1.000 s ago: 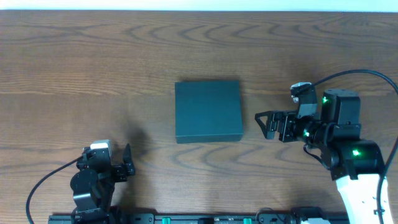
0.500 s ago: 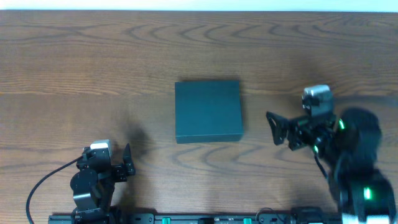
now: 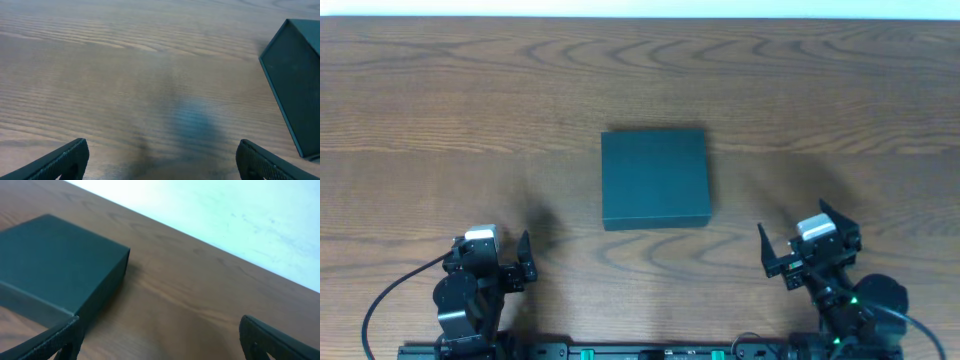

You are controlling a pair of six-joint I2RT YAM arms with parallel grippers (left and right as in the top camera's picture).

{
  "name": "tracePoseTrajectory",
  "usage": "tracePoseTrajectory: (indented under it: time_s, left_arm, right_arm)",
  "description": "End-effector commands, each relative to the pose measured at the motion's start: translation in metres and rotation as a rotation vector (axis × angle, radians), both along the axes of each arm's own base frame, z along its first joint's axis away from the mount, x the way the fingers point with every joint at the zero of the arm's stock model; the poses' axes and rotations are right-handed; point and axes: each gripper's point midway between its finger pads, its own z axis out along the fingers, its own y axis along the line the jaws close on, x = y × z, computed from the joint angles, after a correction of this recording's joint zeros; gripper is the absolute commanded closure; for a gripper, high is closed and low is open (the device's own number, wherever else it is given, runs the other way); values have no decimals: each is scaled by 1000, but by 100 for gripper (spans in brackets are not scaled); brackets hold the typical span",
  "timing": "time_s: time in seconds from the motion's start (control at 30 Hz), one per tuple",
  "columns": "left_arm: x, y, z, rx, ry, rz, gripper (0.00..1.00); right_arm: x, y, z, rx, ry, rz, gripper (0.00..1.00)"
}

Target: Pack container

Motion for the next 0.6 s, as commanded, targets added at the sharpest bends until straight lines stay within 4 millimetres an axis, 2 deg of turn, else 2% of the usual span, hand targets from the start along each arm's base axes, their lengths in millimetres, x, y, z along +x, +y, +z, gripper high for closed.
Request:
tracePoseTrajectory:
  time_s: [0.0,0.33,0.57]
  left_arm:
    - [0,2,-3,7,0,6,5]
    - [0,2,-3,7,0,6,5]
    - [0,2,-3,8,0,6,5]
  right_arm:
    - [-1,-3,-15,19,7,-21,1]
    - [-2,4,-73,95,112,-17,1]
    - [-2,6,-75,97,114,-9,1]
